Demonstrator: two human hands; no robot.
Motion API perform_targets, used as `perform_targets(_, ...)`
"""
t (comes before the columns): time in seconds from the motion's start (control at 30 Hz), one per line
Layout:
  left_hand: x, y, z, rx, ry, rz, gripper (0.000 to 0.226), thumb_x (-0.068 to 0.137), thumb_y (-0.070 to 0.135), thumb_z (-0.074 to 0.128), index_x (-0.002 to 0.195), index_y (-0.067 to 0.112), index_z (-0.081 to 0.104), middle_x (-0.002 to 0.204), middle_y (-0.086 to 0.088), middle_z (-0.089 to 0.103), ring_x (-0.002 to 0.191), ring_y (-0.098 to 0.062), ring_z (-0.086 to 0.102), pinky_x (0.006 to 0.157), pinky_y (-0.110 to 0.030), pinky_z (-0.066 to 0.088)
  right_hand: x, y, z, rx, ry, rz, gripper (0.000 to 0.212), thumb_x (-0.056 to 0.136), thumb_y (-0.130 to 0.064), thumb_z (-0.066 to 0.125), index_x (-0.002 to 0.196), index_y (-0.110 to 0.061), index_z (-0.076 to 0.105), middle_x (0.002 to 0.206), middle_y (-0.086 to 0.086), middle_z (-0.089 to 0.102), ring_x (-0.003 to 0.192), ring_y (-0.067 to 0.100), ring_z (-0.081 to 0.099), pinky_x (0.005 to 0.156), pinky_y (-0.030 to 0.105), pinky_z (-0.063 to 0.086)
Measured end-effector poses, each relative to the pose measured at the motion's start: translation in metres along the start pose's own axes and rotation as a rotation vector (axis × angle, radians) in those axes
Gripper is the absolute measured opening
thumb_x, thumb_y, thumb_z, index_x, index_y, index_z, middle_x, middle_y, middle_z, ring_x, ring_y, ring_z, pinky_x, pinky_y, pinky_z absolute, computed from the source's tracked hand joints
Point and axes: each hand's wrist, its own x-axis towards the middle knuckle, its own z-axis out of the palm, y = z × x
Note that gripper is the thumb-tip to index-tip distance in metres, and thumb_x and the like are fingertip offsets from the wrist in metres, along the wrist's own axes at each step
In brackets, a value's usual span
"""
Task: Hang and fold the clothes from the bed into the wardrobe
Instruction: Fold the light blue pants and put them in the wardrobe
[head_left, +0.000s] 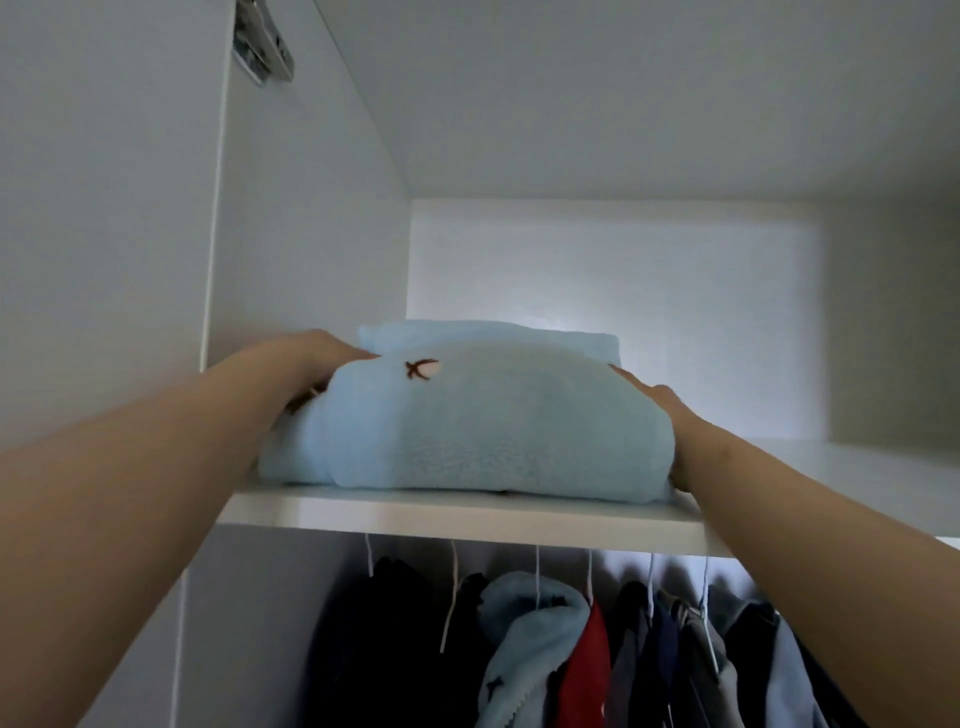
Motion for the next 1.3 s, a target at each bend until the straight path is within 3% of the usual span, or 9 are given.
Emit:
perform_targets(0.13, -0.022, 0.032, -0.013, 0.011, 0.289, 0.341, 0.032, 0.094, 0.013, 0.044, 0.120, 0.003, 0.059, 0.132, -0.012, 0.053, 0.119, -0.029, 0.048, 0.095, -0.029, 0.037, -0.020, -0.014, -0.009, -0.043, 0.252, -0.393, 0.033, 0.092, -0.021, 0.046, 0.123, -0.022, 0.055, 0.111, -0.003, 0.057, 0.099, 0.017, 0.051, 0.087, 0.028, 0.039)
perform_targets(0.27, -0.051, 0.048, 0.005, 0.032, 0.062, 0.597, 0.032, 0.100, 0.017, 0.033, 0.123, 0.016, 0.055, 0.143, -0.004, 0.044, 0.131, -0.017, 0.038, 0.097, -0.017, 0.027, -0.051, -0.031, 0.002, -0.421, -0.125, -0.481, 0.027, 0.092, -0.027, 0.050, 0.115, -0.038, 0.059, 0.133, -0.014, 0.050, 0.123, 0.011, 0.044, 0.109, 0.029, 0.030)
perform_targets(0.43, -0.032, 0.025, 0.031, 0.346, -0.172, 0.486, 0.049, 0.102, 0.038, 0.021, 0.147, 0.019, 0.023, 0.156, 0.003, 0.018, 0.142, -0.012, 0.019, 0.111, -0.019, 0.009, -0.053, -0.026, 0.025, -0.717, -0.341, -0.412, 0.045, 0.101, -0.037, 0.033, 0.144, -0.026, 0.034, 0.154, -0.008, 0.024, 0.142, 0.009, 0.020, 0.111, 0.020, 0.013)
perform_targets(0.67, 0.004, 0.012, 0.022, 0.363, -0.245, 0.280, 0.053, 0.098, 0.047, 0.029, 0.143, 0.020, 0.037, 0.153, -0.001, 0.028, 0.139, -0.018, 0.026, 0.113, -0.031, 0.015, -0.041, -0.029, 0.055, -0.860, -0.435, -0.335, 0.045, 0.101, -0.038, 0.025, 0.139, -0.021, 0.043, 0.147, 0.001, 0.038, 0.130, 0.020, 0.038, 0.104, 0.026, 0.025)
perform_targets(0.77, 0.007, 0.021, 0.015, 0.360, -0.298, 0.189, 0.047, 0.088, 0.050, 0.040, 0.117, 0.019, 0.060, 0.122, -0.006, 0.057, 0.110, -0.021, 0.052, 0.097, -0.030, 0.037, -0.038, -0.044, 0.049, -0.939, -0.474, -0.284, 0.045, 0.100, -0.037, 0.031, 0.138, -0.016, 0.044, 0.147, 0.003, 0.039, 0.132, 0.020, 0.038, 0.103, 0.024, 0.026)
perform_targets(0.83, 0.008, 0.035, 0.012, 0.406, -0.224, 0.270, 0.032, 0.088, 0.042, 0.042, 0.093, 0.019, 0.065, 0.094, -0.005, 0.060, 0.086, -0.021, 0.053, 0.079, -0.027, 0.040, -0.030, -0.057, 0.047, -0.956, -0.364, -0.332, 0.039, 0.097, -0.037, 0.040, 0.124, -0.014, 0.056, 0.137, 0.005, 0.050, 0.125, 0.023, 0.046, 0.103, 0.030, 0.033)
perform_targets(1.0, 0.026, 0.053, 0.020, 0.306, 0.214, 0.507, 0.036, 0.096, 0.024, 0.034, 0.117, 0.014, 0.061, 0.131, -0.004, 0.055, 0.118, -0.025, 0.048, 0.097, -0.031, 0.038, 0.009, -0.061, 0.064, -1.143, 0.025, -0.514, 0.039, 0.094, -0.034, 0.037, 0.131, -0.031, 0.048, 0.138, -0.001, 0.046, 0.130, 0.024, 0.033, 0.102, 0.040, 0.024)
perform_targets(1.2, 0.069, 0.048, 0.032, 0.404, -0.148, 0.489, 0.048, 0.095, 0.036, 0.027, 0.138, 0.015, 0.037, 0.148, -0.002, 0.035, 0.134, -0.021, 0.033, 0.109, -0.029, 0.022, 0.075, -0.047, 0.086, -1.167, -0.217, -0.276, 0.067, 0.084, -0.064, 0.023, 0.143, -0.032, 0.032, 0.151, -0.001, 0.033, 0.138, 0.028, 0.027, 0.112, 0.049, 0.019)
perform_targets(1.3, 0.081, 0.035, 0.044, 0.417, -0.341, 0.391, 0.057, 0.085, 0.051, 0.031, 0.132, 0.020, 0.043, 0.144, -0.005, 0.040, 0.131, -0.023, 0.040, 0.111, -0.034, 0.024, 0.084, -0.044, 0.095, -1.098, -0.413, -0.187, 0.060, 0.098, -0.052, 0.020, 0.147, -0.018, 0.028, 0.153, 0.004, 0.028, 0.139, 0.023, 0.030, 0.115, 0.041, 0.019)
